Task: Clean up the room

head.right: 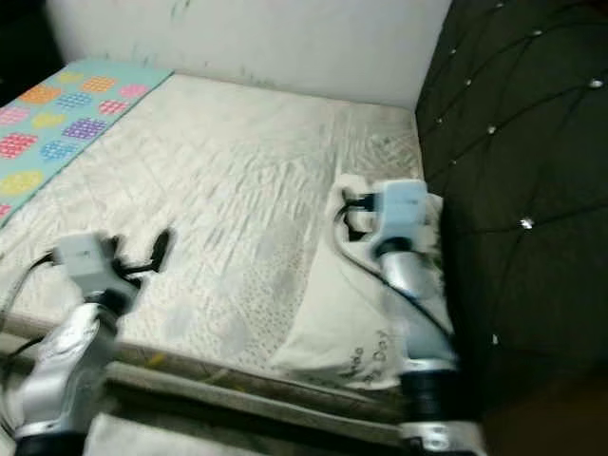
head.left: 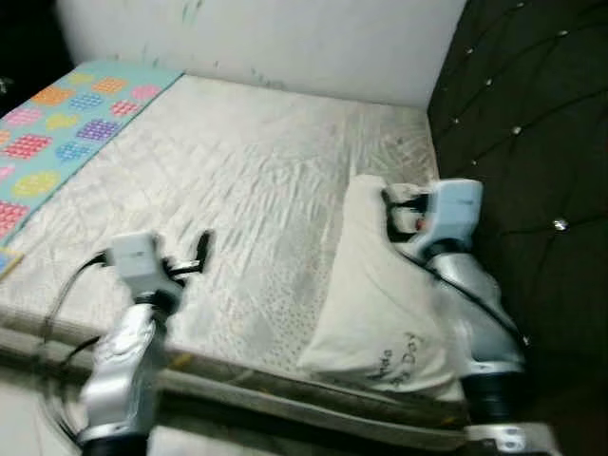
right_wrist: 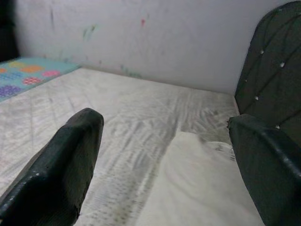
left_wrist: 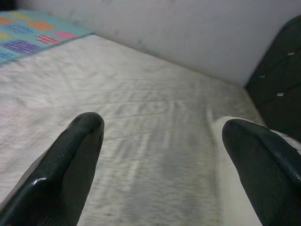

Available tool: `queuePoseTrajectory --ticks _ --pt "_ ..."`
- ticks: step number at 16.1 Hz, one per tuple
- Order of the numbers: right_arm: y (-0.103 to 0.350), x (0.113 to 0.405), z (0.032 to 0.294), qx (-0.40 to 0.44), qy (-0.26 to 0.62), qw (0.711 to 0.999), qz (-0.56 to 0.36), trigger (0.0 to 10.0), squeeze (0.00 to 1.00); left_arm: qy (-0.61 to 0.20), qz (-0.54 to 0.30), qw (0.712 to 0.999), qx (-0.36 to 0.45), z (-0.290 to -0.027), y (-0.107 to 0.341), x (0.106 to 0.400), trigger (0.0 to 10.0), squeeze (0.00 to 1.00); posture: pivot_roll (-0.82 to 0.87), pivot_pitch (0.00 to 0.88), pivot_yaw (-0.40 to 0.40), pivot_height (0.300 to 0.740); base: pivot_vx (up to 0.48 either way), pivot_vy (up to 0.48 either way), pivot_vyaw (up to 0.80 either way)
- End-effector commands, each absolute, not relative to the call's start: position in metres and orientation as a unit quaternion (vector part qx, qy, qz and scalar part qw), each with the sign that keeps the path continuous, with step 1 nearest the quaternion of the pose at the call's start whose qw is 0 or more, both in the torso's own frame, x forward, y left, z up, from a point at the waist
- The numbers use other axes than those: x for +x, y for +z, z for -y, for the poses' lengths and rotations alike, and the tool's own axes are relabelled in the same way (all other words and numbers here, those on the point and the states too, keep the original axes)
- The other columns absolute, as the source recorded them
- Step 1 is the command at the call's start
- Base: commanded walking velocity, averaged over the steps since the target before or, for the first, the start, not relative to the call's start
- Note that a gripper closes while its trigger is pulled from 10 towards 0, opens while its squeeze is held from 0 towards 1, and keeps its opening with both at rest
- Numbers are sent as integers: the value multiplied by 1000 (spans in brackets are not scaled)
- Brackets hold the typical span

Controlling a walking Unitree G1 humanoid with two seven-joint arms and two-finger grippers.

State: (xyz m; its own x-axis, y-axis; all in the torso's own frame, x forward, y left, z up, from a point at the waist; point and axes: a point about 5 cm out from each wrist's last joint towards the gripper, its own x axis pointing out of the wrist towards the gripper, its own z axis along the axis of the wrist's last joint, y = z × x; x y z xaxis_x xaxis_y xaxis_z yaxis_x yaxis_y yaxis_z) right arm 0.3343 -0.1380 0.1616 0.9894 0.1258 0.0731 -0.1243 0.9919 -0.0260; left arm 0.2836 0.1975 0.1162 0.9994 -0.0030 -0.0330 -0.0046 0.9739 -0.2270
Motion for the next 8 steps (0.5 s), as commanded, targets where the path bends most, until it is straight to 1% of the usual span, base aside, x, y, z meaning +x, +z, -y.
queuePoseTrajectory --ticks 1,3,5,8 --pt "160 334 152 -18 43 998 35 10000 0 -13 -10 993 -115 -191 120 286 10000 0 -163 0 -21 740 0 431 0" --pt "159 333 153 -19 44 998 34 10000 0 -19 -5 994 -112 -189 121 286 10000 0 -163 0 -20 740 0 0 0" --pt "157 333 152 -23 45 998 32 10000 0 -42 6 992 -120 -186 124 284 10000 0 -165 0 -20 740 0 0 0" --pt "157 333 152 -25 47 998 31 10000 0 -54 15 991 -118 -185 127 283 10000 0 -163 0 -22 740 270 0 0"
